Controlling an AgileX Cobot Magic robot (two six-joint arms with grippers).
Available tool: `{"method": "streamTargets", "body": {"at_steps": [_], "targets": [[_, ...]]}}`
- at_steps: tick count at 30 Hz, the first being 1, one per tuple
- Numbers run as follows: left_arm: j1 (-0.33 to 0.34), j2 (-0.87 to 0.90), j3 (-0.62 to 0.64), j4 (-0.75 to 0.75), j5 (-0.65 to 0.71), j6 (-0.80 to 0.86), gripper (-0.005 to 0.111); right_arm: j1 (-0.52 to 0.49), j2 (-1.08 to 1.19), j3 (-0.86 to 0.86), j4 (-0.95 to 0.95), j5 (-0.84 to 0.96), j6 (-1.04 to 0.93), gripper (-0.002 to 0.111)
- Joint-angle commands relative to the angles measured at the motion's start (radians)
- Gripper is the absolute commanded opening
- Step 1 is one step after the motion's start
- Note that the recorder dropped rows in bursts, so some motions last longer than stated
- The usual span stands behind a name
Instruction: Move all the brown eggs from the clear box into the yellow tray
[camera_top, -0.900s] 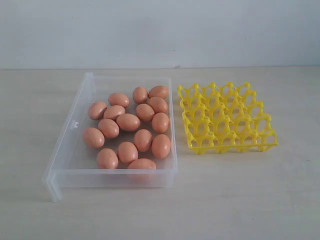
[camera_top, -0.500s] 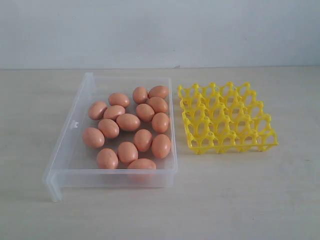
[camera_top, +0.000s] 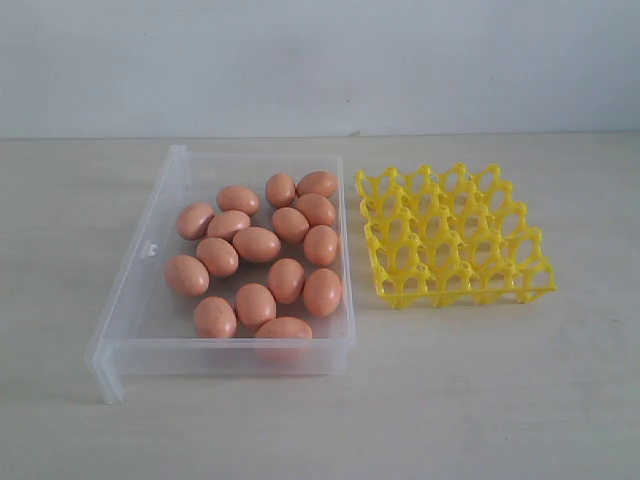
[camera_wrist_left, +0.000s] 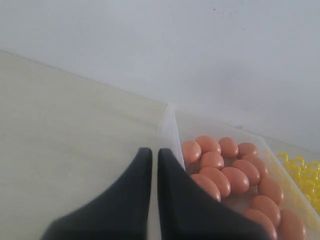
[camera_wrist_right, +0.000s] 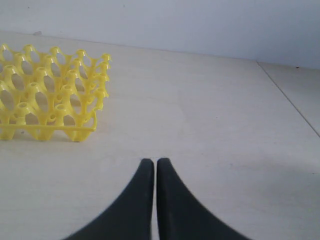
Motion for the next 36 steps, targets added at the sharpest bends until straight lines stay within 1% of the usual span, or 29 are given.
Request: {"method": "streamTargets", "body": {"at_steps": [1,3,4,5,7,8,9,12,15,17,22,24,25,26,28,29,30,32,33,35,36], "targets": [[-0.004,0.003,0.004,0.108,0.001,0.15,0.004,-0.003,0.002,-0.006,-0.004,-0.003,0.003,0.0],[-0.004,0.003,0.004,0.158,-0.039,0.203,0.004,-0.003,0.002,-0.006,-0.004,-0.003,0.003,0.0],[-0.004,0.003,0.004,0.163,-0.095,0.201,0.004,-0.003,0.002,-0.006,-0.004,-0.003,0.003,0.0],[-0.004,0.003,0.004,0.14,-0.19,0.168,0.004,-0.003,0.002,-0.006,-0.004,-0.003,0.003,0.0],[-0.004,0.003,0.004,0.036,-0.398,-0.027,0.004,-0.003,0.002,-0.006,-0.004,-0.003,0.003,0.0],[-0.004,0.003,0.004,0.01,-0.494,-0.092,0.004,-0.003,0.002,-0.006,-0.004,-0.003,0.003,0.0],[-0.004,0.003,0.004,0.006,-0.58,-0.108,0.004,-0.003,0.002,-0.006,-0.004,-0.003,0.003,0.0],[-0.004,0.003,0.004,0.014,-0.775,-0.106,0.004,-0.003,0.002,-0.006,-0.004,-0.003,0.003,0.0],[-0.004,0.003,0.004,0.013,-0.904,-0.106,0.004,-0.003,0.002,-0.006,-0.004,-0.003,0.003,0.0],[-0.004,0.003,0.004,0.013,-0.959,-0.106,0.004,-0.003,0.002,-0.006,-0.004,-0.003,0.003,0.0],[-0.004,0.003,0.004,-0.013,-1.027,-0.106,0.004,-0.003,0.002,-0.006,-0.004,-0.006,0.003,0.0],[-0.004,0.003,0.004,0.0,-1.045,-0.142,0.004,-0.003,0.002,-0.006,-0.004,-0.006,0.003,0.0],[-0.004,0.003,0.004,0.031,-1.034,-0.2,0.004,-0.003,0.002,-0.006,-0.004,-0.006,0.003,0.0],[-0.004,0.003,0.004,0.102,-0.996,-0.303,0.004,-0.003,0.002,-0.006,-0.004,-0.006,0.003,0.0],[-0.004,0.003,0.004,0.257,-0.968,-0.439,0.004,-0.003,0.002,-0.006,-0.004,-0.006,0.003,0.0],[-0.004,0.003,0.004,0.402,-0.97,-0.483,0.004,-0.003,0.002,-0.006,-0.004,-0.006,0.003,0.0],[-0.004,0.005,0.004,0.508,-0.97,-0.54,0.004,-0.003,0.002,-0.006,-0.004,-0.006,0.003,0.0],[-0.004,0.046,-0.034,0.744,-0.97,-0.676,0.004,-0.003,0.002,-0.006,-0.004,-0.006,0.003,0.0],[-0.004,0.071,-0.052,0.827,-0.97,-0.739,0.004,-0.003,0.002,-0.006,-0.004,-0.006,0.003,0.0],[-0.004,0.151,-0.101,0.955,-0.971,-0.871,0.004,-0.003,0.002,-0.006,-0.004,-0.006,0.003,0.0],[-0.004,0.198,-0.119,0.997,-0.974,-0.908,0.004,-0.003,0.002,-0.006,-0.004,-0.006,0.003,0.0]]}}
